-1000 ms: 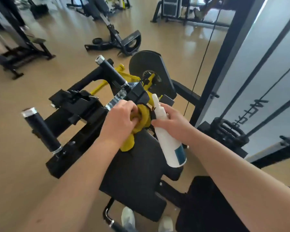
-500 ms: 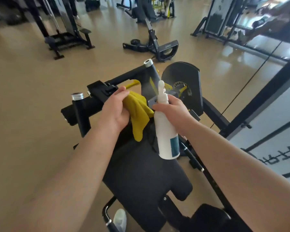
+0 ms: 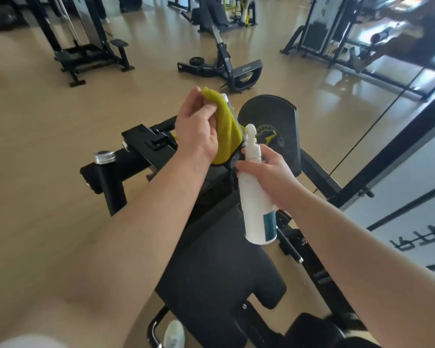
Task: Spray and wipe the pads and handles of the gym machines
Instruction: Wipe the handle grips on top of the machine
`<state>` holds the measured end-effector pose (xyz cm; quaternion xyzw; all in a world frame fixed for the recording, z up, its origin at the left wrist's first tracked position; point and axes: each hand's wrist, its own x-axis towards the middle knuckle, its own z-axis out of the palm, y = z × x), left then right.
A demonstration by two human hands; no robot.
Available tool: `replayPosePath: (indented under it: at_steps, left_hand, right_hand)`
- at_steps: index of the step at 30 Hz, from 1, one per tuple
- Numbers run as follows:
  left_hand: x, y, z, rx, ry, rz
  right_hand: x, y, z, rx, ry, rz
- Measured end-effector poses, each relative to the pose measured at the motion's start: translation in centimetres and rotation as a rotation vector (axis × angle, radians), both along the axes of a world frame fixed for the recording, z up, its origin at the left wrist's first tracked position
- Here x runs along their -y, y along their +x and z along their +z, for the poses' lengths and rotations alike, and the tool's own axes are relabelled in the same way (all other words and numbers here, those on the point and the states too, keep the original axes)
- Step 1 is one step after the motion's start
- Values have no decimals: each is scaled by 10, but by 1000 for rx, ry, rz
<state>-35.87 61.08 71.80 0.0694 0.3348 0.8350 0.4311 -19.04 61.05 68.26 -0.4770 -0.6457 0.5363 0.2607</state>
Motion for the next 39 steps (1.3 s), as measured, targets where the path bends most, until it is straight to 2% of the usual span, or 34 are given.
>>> replayPosePath:
  at_steps: [5,8,11,18,23,26,28,33,36,39]
  left_hand:
    - [-32,6,-22,-480,-328,34]
    - [-44,11,-32,-653,-407,52]
    - [-54,15,-43,-631,-462,-77]
    - [-51,13,-58,-625,-492,-217]
    - [-57,-9,-39,-846,-465,-95]
    - [-61,-6,-41,-812,-413,-64]
    - [-58,12,-58,-804,-466,-159]
    - [-60,11,-72,-992,-696,-426]
    - [-60,-4,-66,-959,-536,-467]
    - [-65,-20,-46,-772,-368,-326]
  right_hand:
    - [-5,6,-5,90,18,26]
    - [-8,8,-9,98,10,36]
    - [-7,9,-12,112,1,56]
    - [-9,13,-24,135,-29,48]
    - [-7,13,-28,133,-39,37]
    - [-9,16,-28,136,-45,30]
    - [-10,19,-28,114,-40,23]
    - [-11,28,-34,138,-53,3]
    - [-7,33,-37,152,-70,8]
    - [-9,40,-37,140,-77,7]
